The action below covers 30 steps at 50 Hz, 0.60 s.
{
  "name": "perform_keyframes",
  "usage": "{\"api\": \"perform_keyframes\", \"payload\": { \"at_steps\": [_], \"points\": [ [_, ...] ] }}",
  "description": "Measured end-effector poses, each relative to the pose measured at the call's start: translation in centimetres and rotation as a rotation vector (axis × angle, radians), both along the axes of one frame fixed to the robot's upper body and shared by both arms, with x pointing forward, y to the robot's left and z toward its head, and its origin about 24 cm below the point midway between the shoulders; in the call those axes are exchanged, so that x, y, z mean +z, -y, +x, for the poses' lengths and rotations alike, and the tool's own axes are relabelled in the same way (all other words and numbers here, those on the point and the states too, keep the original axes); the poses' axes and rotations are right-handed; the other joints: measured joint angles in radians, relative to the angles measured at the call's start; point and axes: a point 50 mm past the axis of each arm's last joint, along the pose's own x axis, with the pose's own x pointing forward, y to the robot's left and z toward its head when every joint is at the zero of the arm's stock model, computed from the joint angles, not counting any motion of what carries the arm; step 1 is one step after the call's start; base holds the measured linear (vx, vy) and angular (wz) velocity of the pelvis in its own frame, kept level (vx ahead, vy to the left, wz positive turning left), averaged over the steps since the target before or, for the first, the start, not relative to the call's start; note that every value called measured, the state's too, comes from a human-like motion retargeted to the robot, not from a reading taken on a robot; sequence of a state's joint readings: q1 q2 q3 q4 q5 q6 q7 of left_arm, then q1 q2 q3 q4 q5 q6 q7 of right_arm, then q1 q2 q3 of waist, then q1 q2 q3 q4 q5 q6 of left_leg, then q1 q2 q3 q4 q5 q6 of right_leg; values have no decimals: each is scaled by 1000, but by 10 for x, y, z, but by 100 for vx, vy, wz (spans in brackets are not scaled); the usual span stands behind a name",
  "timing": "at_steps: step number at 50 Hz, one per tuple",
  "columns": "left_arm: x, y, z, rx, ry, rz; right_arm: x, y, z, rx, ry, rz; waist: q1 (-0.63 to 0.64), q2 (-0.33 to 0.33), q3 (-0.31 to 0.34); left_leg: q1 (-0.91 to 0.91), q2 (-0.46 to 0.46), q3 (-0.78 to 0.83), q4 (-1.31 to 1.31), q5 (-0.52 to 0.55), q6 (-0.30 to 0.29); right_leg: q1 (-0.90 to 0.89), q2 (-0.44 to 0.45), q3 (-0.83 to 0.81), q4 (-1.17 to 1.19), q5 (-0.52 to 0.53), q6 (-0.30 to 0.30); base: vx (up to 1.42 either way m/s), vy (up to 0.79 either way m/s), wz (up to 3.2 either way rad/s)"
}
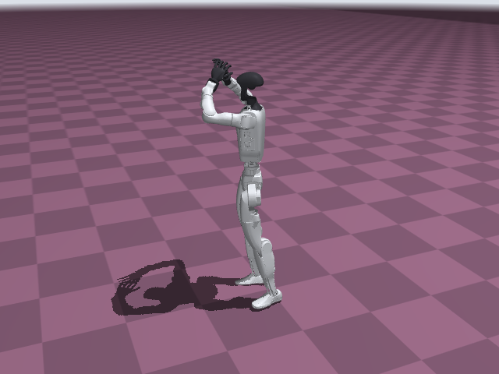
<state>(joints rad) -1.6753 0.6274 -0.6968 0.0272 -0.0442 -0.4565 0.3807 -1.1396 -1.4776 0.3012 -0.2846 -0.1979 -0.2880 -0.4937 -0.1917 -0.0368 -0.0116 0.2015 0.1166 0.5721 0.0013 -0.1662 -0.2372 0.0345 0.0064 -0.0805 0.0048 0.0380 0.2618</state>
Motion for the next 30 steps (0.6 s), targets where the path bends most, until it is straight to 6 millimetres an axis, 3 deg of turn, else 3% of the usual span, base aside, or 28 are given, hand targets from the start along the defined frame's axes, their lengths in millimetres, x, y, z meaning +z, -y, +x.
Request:
{"api": "perform_keyframes", "payload": {
  "at_steps": [30],
  "points": [
    [1,-4,-5,18,50,-18,0,1,0,-3,3,2,-3,7,2,5,3,8,1,-8,-1,3,4,7,0,-11,0,0,0,0]
  ]
}}
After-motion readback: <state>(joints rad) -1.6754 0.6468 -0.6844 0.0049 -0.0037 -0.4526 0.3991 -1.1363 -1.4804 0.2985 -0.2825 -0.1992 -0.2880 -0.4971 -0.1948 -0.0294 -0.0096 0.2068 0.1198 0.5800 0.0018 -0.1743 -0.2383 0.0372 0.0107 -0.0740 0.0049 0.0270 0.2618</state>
